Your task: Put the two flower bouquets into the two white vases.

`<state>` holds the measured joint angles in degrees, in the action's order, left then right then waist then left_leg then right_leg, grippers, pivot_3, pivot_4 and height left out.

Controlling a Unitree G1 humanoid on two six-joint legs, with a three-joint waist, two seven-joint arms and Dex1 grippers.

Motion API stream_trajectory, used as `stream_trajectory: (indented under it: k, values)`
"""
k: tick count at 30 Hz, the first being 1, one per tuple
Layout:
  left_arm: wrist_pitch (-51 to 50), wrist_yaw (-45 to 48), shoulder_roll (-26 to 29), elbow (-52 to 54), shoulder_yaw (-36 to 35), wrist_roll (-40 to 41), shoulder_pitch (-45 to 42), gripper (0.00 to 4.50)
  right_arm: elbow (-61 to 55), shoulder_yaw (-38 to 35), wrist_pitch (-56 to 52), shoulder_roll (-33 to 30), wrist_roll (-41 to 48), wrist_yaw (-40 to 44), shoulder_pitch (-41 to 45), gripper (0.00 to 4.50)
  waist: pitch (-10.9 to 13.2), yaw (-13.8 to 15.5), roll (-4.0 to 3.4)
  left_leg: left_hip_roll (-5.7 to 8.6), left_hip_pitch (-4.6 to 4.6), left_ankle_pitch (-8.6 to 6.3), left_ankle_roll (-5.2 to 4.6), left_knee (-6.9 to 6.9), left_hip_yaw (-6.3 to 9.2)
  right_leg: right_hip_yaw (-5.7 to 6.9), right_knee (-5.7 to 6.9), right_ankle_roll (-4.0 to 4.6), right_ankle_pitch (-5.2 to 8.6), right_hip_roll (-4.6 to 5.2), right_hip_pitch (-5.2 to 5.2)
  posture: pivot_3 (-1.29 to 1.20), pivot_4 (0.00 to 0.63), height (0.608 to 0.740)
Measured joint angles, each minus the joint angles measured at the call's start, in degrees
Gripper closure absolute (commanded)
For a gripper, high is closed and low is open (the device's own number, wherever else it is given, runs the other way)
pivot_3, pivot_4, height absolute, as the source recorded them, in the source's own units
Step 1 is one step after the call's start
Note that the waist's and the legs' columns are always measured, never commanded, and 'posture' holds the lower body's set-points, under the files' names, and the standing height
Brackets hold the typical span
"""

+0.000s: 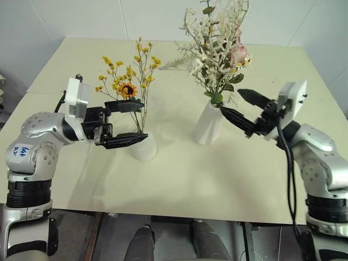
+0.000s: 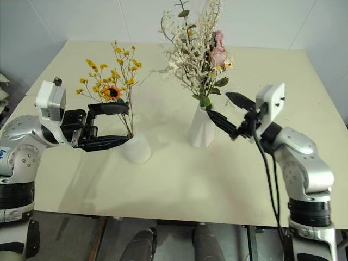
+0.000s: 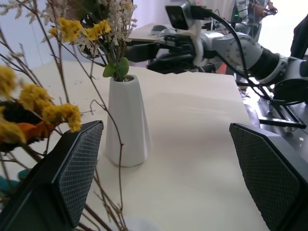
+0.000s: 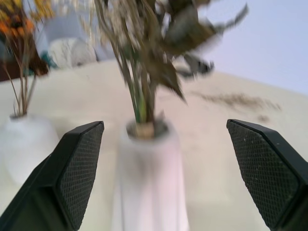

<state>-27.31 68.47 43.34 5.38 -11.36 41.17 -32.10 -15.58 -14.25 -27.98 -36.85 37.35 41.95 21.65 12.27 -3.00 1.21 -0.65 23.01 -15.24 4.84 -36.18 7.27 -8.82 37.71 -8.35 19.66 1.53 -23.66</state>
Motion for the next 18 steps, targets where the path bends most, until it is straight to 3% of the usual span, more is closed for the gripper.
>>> stream_trajectory:
  k: [7,11,18]
  values:
    - [0.2,1.7,2.7,-2.0,-1.6,-0.2,0.4,0.00,-1.5,-7.5,-0.7,-9.6,0.4,4.8,-6.2,0.16,0.0,-0.3,0.00,-0.03,-0.12,0.00,-0.01,-0.01,-0.03,-0.02,0.05,0.00,0.00,-0.06,0.08,0.00,0.150,0.740]
    - [1.2,3.6,4.7,-4.0,-2.2,-0.8,0.8,0.00,-2.9,-7.9,0.7,-13.8,-0.7,9.0,-7.4,0.16,0.0,-0.3,0.00,-0.02,-0.20,0.00,-0.01,-0.01,-0.04,-0.02,0.03,0.00,0.00,-0.06,0.17,0.00,0.150,0.740]
    - [3.3,5.4,4.3,-6.3,-2.0,-1.5,1.2,0.00,-3.0,-6.1,1.8,-14.0,-3.0,10.4,-7.6,0.16,0.0,-0.1,0.02,-0.02,-0.25,0.01,-0.01,0.00,-0.03,-0.01,-0.01,0.00,0.00,-0.04,0.25,0.00,0.150,0.740]
